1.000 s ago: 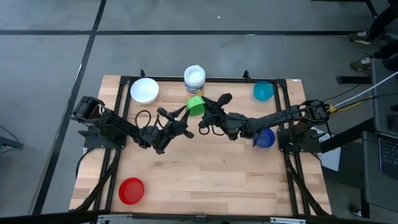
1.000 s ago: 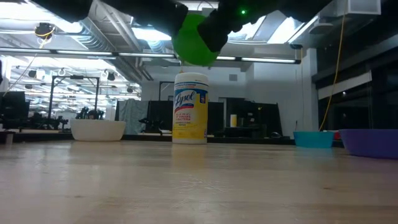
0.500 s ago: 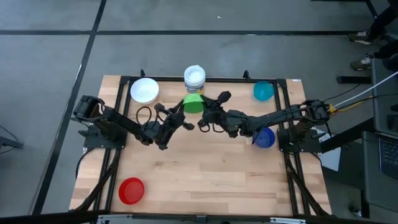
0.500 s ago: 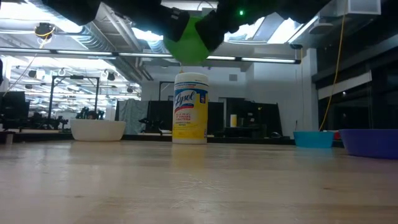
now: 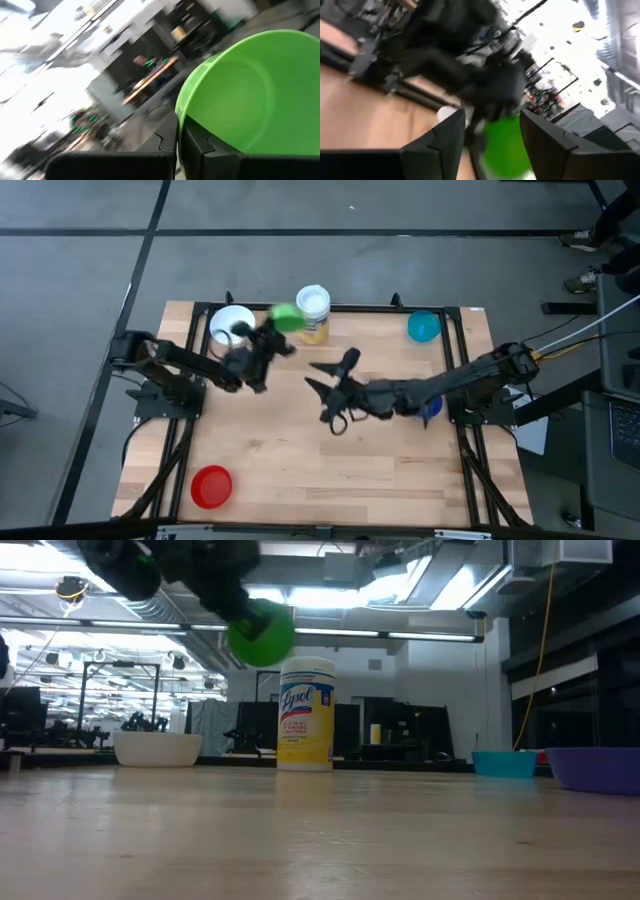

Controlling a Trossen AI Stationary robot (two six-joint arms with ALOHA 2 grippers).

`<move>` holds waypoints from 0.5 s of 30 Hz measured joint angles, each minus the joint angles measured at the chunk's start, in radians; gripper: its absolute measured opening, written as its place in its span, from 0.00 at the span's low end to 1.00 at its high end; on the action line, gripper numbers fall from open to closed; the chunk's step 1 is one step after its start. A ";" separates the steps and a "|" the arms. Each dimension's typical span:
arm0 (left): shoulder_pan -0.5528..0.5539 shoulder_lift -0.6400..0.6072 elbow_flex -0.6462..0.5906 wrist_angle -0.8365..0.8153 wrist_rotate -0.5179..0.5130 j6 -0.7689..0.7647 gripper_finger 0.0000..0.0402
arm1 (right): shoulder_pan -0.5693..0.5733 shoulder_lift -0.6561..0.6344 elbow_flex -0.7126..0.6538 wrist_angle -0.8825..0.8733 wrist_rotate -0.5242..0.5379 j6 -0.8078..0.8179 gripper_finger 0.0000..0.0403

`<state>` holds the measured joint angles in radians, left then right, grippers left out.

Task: Nest bowls inside each other
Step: Stack the green bowl on the white bowl

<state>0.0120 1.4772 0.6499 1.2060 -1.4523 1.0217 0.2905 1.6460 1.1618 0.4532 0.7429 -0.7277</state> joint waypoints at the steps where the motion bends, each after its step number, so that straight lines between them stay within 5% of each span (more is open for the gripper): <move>1: 0.028 -0.046 -0.024 -0.002 0.000 0.009 0.01 | 0.018 -0.015 0.000 -0.044 0.016 0.022 0.48; 10: 0.124 -0.553 -0.140 -0.322 -0.079 -0.059 0.00 | 0.199 -0.160 0.002 -0.379 -0.040 0.318 0.41; 15: 0.107 -0.701 -0.140 -0.425 -0.119 -0.104 0.00 | 0.292 -0.225 0.002 -0.464 -0.078 0.404 0.36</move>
<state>0.1188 0.7758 0.5098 0.7806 -1.5715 0.9179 0.5824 1.4212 1.1633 -0.0103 0.6651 -0.3240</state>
